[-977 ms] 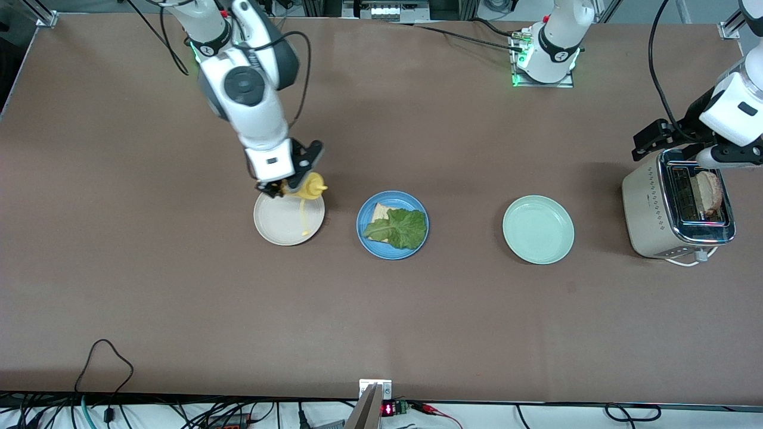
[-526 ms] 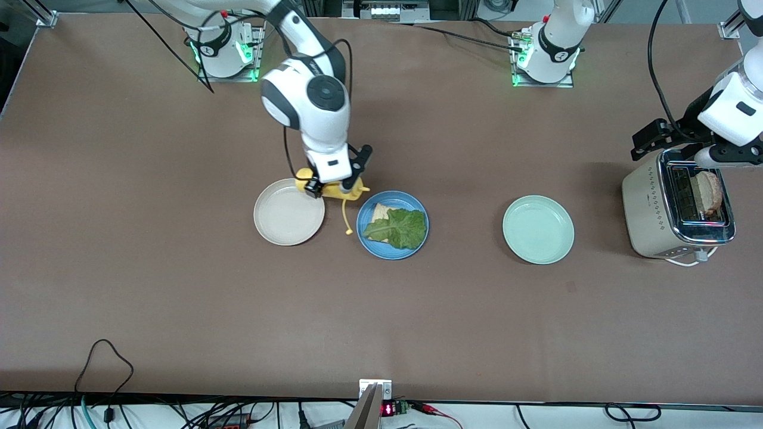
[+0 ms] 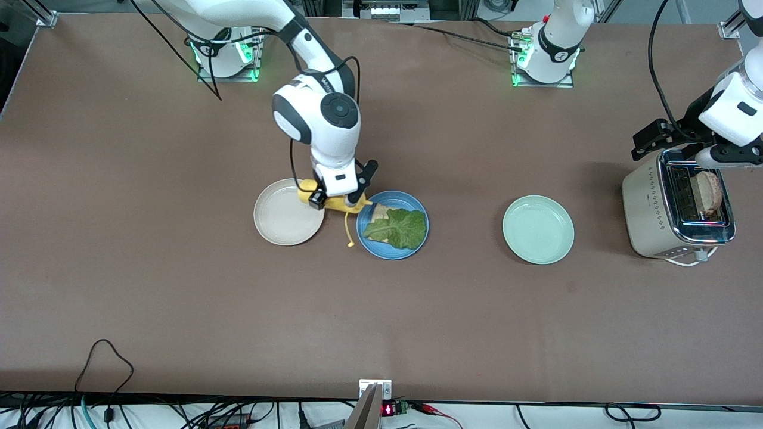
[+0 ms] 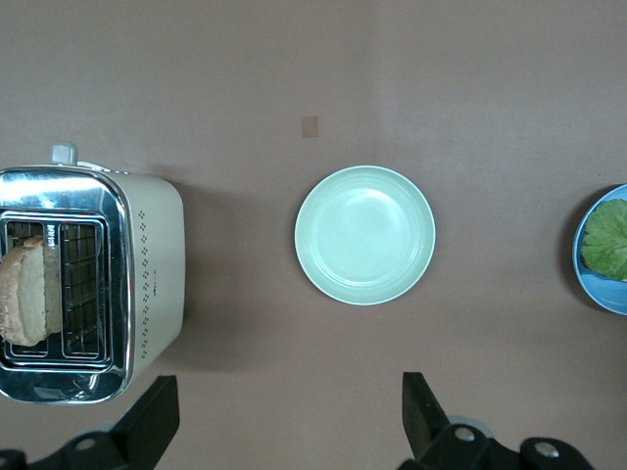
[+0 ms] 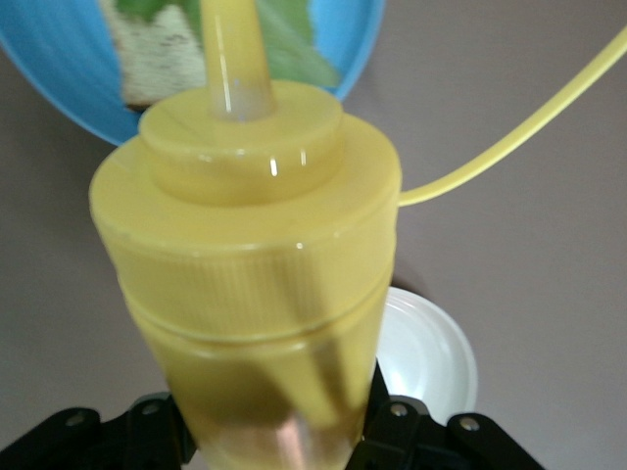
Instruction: Make sandwich in blue plate with both arms
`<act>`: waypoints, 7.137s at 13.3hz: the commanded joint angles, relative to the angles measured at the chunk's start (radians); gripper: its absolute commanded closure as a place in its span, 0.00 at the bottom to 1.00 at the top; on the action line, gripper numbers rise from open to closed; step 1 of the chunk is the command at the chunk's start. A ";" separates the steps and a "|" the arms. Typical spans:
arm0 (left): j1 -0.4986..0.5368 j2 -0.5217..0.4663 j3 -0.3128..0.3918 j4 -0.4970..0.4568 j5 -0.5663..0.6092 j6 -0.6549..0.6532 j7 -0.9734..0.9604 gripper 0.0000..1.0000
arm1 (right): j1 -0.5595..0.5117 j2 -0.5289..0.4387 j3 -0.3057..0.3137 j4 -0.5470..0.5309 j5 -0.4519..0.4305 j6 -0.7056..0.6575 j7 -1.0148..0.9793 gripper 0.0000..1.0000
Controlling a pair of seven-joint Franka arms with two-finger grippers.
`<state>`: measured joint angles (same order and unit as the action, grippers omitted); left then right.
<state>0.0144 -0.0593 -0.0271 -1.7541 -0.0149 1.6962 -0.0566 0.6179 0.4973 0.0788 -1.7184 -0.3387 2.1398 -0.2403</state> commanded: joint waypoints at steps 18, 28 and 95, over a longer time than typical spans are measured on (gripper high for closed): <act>0.380 0.411 0.018 0.166 0.076 -0.012 0.333 0.00 | -1.004 -0.349 0.137 -0.392 0.843 -0.021 -1.650 1.00; 0.400 0.493 0.015 0.166 0.136 -0.007 0.353 0.36 | -1.251 -0.053 0.139 -0.379 1.084 -0.043 -2.183 1.00; -0.180 0.807 -0.261 0.191 -0.889 0.501 0.255 0.00 | -0.517 -0.488 -0.203 0.022 0.329 -0.554 0.204 0.00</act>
<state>-0.1815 0.7806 -0.2943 -1.5639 -0.8880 2.2082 0.1821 0.1238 0.0613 -0.1235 -1.6320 -0.0138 1.5547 -0.0190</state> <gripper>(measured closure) 0.106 0.000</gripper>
